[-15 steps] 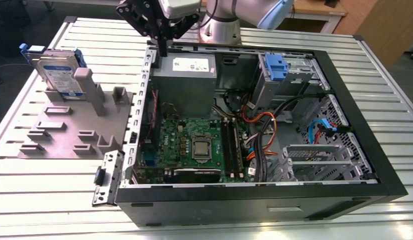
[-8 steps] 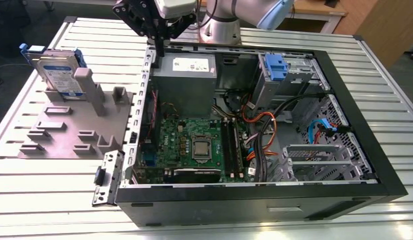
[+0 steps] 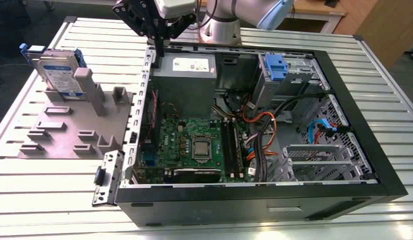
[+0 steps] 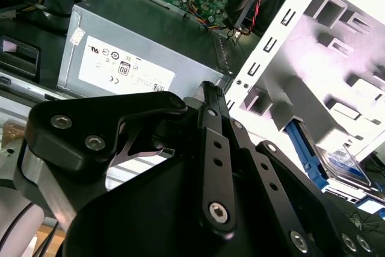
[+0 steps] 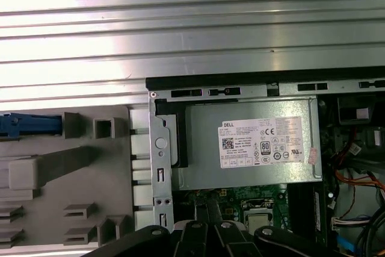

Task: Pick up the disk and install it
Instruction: 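Reach for the disk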

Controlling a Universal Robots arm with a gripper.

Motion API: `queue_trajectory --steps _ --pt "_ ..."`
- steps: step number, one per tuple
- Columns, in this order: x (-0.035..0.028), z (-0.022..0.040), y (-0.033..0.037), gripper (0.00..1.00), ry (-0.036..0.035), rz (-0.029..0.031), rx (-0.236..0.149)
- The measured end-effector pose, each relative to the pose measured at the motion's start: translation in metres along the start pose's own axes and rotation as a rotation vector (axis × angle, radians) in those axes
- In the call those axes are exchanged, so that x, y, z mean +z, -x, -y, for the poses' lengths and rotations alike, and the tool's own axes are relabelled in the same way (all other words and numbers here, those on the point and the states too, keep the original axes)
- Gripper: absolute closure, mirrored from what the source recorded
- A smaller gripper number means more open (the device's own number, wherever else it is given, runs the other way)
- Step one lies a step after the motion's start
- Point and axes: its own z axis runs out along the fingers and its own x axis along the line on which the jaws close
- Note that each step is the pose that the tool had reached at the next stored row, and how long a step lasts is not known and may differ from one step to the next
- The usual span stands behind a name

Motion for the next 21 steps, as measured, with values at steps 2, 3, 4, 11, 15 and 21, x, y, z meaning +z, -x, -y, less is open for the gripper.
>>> queue_trajectory --steps 2,3,4,11,15,21 --pt "-0.0001 0.0002 -0.0014 0.89 -0.0001 -0.0001 0.000" --pt "-0.0001 0.0002 -0.0026 0.89 -0.0001 0.0000 0.000" --pt "-0.0001 0.0003 -0.0041 0.89 0.0000 0.0000 0.000" --pt "-0.0001 0.0006 -0.0083 0.89 -0.0001 -0.0001 0.000" --pt "-0.0001 0.0006 -0.0085 0.89 -0.0001 0.0000 0.000" --pt "-0.0001 0.0014 -0.0185 0.89 -0.0001 0.0000 0.000"
